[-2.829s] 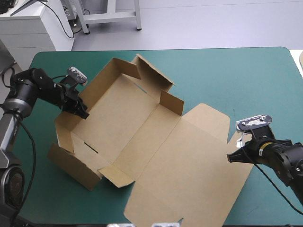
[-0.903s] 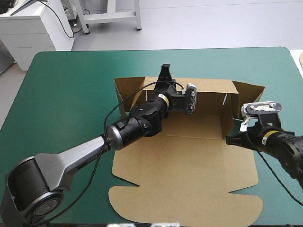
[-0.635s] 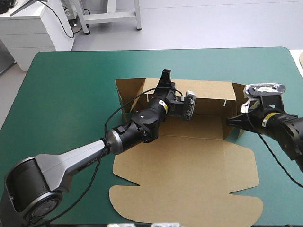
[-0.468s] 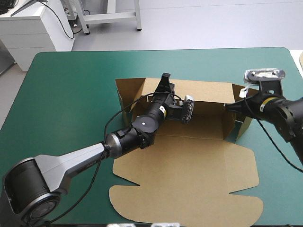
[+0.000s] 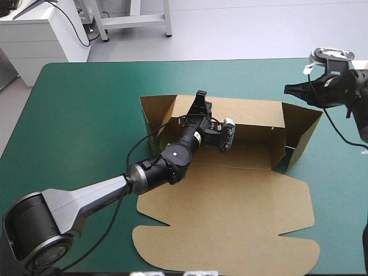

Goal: Fold the box

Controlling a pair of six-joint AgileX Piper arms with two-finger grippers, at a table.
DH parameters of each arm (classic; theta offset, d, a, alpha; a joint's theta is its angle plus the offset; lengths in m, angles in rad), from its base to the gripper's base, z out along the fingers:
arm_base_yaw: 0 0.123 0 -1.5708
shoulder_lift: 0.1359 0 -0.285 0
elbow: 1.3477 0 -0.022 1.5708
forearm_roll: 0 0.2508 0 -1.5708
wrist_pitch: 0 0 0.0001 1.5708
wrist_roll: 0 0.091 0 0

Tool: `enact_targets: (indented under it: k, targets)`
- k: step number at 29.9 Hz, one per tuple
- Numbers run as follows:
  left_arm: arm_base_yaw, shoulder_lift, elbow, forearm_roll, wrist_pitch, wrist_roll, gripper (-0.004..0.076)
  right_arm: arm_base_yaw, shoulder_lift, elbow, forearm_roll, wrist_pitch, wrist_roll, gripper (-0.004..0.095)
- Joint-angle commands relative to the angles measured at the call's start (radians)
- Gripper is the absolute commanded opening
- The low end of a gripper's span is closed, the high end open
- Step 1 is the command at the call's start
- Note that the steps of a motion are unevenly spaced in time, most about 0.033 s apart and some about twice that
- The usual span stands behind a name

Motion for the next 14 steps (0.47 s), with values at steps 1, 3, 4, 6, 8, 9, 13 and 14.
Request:
enact_targets:
  k: [1,3,4,6,8,9,13,14]
  targets:
    - [-0.002,-0.035,-0.004,-0.035,0.021,-0.018,-0.0008,-0.053,0.021,-0.059,0.101,-0.044,-0.096,-0.0021]
    - [-0.002,-0.035,-0.004,-0.035,0.021,-0.055,-0.0008,-0.059,0.042,-0.061,0.099,-0.046,-0.096,-0.0021]
    - [-0.002,-0.035,-0.004,-0.035,0.021,-0.07,-0.0008,-0.059,0.051,-0.061,0.092,-0.043,-0.102,-0.0021]
    - [-0.002,-0.035,-0.004,-0.035,0.021,-0.091,-0.0008,-0.059,0.062,-0.061,0.089,-0.036,-0.117,-0.0021]
    - [-0.002,-0.035,-0.004,-0.035,0.021,-0.093,-0.0008,-0.059,0.069,-0.061,0.096,-0.026,-0.136,-0.0021]
    - [-0.002,-0.035,-0.004,-0.035,0.021,-0.093,-0.0008,-0.059,0.069,-0.061,0.096,-0.022,-0.138,-0.0021]
    - [-0.002,-0.035,-0.004,-0.035,0.011,-0.121,-0.0008,-0.059,0.069,-0.061,0.094,0.042,-0.188,-0.0021]
    - [-0.002,-0.035,-0.004,-0.035,0.004,-0.133,-0.0008,-0.059,0.069,-0.058,0.093,0.065,-0.206,-0.0021]
